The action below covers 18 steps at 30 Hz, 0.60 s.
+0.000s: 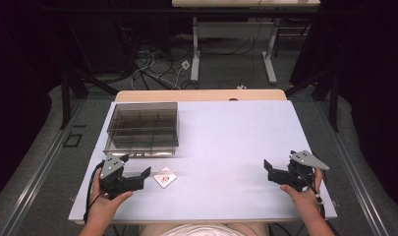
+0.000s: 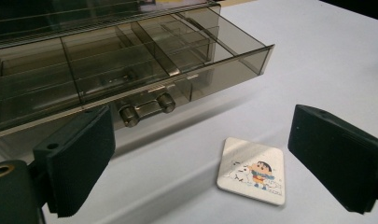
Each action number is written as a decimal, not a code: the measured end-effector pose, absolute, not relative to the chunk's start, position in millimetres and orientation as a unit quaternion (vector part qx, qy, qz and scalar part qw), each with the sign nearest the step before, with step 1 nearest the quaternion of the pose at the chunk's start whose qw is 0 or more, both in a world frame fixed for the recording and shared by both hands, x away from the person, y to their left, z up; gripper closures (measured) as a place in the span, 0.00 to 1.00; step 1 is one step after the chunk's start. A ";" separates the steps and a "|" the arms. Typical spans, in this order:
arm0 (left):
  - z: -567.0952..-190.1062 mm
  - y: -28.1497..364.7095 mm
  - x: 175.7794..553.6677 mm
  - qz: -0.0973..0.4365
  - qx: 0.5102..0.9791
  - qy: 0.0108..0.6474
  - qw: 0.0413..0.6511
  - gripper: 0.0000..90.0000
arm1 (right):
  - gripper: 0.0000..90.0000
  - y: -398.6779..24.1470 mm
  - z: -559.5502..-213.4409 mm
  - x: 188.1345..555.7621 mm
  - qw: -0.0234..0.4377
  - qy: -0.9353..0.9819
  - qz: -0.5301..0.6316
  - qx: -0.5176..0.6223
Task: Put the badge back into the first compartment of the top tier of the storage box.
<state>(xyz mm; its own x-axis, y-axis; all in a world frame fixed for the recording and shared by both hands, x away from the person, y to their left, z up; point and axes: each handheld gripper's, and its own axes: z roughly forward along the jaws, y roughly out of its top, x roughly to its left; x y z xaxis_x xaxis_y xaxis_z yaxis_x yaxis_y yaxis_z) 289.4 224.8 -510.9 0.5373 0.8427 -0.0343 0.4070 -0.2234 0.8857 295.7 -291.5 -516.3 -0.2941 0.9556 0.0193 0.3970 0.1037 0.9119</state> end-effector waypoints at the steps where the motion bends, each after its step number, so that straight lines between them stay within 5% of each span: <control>1: -511.2 224.1 289.6 0.239 0.746 0.418 0.460 0.08 | 0.00 -291.2 -516.3 295.8 0.316 0.674 0.437 0.505; 18: -514.8 218.9 291.1 0.233 0.753 0.416 0.454 0.12 | 0.00 -290.9 -518.1 297.1 0.305 0.674 0.443 0.506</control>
<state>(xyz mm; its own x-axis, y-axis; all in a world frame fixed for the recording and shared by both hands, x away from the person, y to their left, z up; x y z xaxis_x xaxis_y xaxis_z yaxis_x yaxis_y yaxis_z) 291.1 218.9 -514.8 0.5450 0.8380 -0.0267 0.4145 -0.2416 0.8774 297.1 -290.9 -518.1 -0.3011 0.9529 0.0362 0.4121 0.0958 0.9061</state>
